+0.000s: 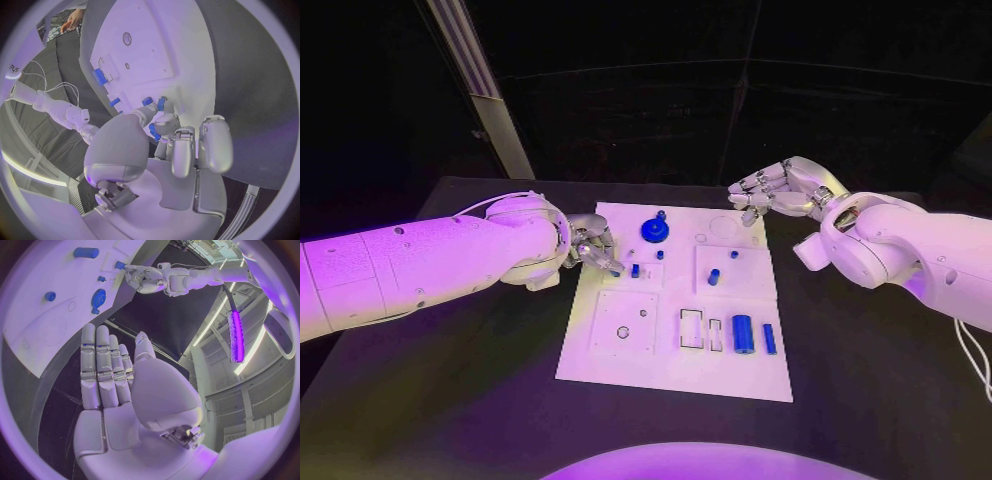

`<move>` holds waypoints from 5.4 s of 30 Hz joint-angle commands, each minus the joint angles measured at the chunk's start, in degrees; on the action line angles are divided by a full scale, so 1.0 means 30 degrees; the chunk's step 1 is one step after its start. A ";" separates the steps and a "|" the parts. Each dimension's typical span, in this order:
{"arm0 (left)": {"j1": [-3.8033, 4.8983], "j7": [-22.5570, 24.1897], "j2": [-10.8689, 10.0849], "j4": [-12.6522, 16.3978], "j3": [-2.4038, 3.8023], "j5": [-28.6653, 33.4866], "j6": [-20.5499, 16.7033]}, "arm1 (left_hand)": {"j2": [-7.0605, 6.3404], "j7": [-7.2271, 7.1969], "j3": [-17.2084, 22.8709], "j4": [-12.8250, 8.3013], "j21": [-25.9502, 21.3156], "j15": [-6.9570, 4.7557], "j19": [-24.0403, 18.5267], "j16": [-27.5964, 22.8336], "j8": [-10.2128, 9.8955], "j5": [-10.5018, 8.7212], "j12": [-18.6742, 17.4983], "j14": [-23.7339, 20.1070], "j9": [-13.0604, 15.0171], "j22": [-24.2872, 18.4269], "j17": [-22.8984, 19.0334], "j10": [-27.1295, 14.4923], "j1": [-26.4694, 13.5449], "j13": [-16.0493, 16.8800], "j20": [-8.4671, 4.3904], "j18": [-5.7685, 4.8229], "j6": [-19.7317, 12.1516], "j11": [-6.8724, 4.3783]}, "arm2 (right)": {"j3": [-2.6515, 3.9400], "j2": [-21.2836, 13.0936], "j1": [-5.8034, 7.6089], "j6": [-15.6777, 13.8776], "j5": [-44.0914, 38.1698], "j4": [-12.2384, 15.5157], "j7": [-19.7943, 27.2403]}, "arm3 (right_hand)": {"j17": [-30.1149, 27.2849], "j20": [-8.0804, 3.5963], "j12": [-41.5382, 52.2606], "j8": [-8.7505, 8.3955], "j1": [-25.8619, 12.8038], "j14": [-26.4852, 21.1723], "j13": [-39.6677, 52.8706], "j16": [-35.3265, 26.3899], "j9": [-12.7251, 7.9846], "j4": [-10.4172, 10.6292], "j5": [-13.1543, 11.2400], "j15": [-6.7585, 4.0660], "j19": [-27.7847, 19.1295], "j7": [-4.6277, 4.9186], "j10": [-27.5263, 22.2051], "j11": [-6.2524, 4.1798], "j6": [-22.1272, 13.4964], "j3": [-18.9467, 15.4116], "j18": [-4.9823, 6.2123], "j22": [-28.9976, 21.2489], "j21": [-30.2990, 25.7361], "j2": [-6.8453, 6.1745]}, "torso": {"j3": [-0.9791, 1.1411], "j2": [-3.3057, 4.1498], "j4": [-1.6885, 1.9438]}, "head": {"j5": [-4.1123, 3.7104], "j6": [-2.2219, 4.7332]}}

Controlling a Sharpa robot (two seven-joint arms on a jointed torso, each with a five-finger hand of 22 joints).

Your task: Assemble the parts on the task board

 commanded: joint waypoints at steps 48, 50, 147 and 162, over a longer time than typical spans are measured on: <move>-0.0154 -0.0454 0.0875 -0.0936 0.0005 0.0236 0.1271 | -0.1101 -0.0365 0.2765 -0.2106 0.0110 -0.0210 0.0300 0.0059 0.0389 0.2134 -0.0223 0.1983 0.0162 0.0122 0.5032 0.0331 -0.1518 -0.0200 -0.0236 -0.0094 0.0484 -0.0231 | 0.0009 0.0163 0.0032 0.0378 0.0065 -0.0107 0.0214 | -0.0036 0.0110 -0.0127 -0.0114 -0.0012 -0.0163 -0.0023 -0.0125 -0.0015 -0.0083 0.0061 0.0054 -0.0103 0.0039 -0.0146 -0.0026 -0.0201 -0.0107 0.0207 -0.0049 -0.0150 0.0184 | 0.0006 0.0008 0.0009 | -0.0069 -0.0132; -0.0154 -0.0459 0.0882 -0.0940 0.0005 0.0255 0.1185 | -0.1278 -0.0440 0.2408 -0.1880 0.0140 -0.0253 0.0316 0.0059 0.0417 0.2108 -0.0197 0.1983 0.0163 0.0173 0.5032 0.0367 -0.1908 -0.0173 -0.0269 -0.0103 0.0613 -0.0286 | 0.0009 0.0172 0.0032 0.0391 0.0065 -0.0114 0.0209 | -0.0036 0.0110 -0.0127 -0.0114 -0.0012 -0.0163 -0.0023 -0.0125 -0.0015 -0.0083 0.0061 0.0054 -0.0103 0.0039 -0.0146 -0.0026 -0.0201 -0.0107 0.0207 -0.0049 -0.0150 0.0184 | -0.0001 0.0005 -0.0005 | -0.0068 -0.0138; -0.0581 1.0061 0.4251 -0.4522 -0.0526 -0.5483 -0.4395 | -0.1092 0.2098 -0.4738 -0.2271 -1.0863 0.1832 -0.2480 -0.4063 -0.8208 0.0310 -1.3937 -0.0250 -0.6944 -1.1685 -0.3120 -0.8463 0.4151 -1.4980 0.1532 0.1921 0.0019 0.2510 | 0.0008 0.0280 0.0028 0.0146 0.0069 -0.0148 0.0468 | -0.0043 0.0142 -0.0163 -0.0117 -0.0061 -0.0218 -0.0024 -0.0171 -0.0015 -0.0039 0.0216 0.0088 -0.0128 0.0073 -0.0199 0.0010 -0.0275 -0.0139 0.0205 -0.0096 -0.0228 0.0282 | 0.0011 0.0013 -0.0043 | -0.0580 0.0502; -0.0607 0.8981 0.5006 -0.5204 -0.0520 -0.6107 -0.3684 | -0.0479 0.1886 -0.3882 -0.2756 -0.8593 0.1616 -0.1212 -0.3641 -0.8618 0.0412 -1.4507 0.0251 -0.7403 -0.9240 -0.3081 -0.7244 0.4268 -1.5969 0.1309 0.1525 0.1241 0.2312 | 0.0008 0.0338 0.0028 0.0166 0.0069 -0.0160 0.0469 | -0.0043 0.0142 -0.0163 -0.0117 -0.0061 -0.0218 -0.0024 -0.0171 -0.0015 -0.0039 0.0216 0.0088 -0.0128 0.0073 -0.0199 0.0010 -0.0275 -0.0139 0.0205 -0.0096 -0.0228 0.0282 | 0.0016 0.0013 -0.0031 | -0.0628 0.0470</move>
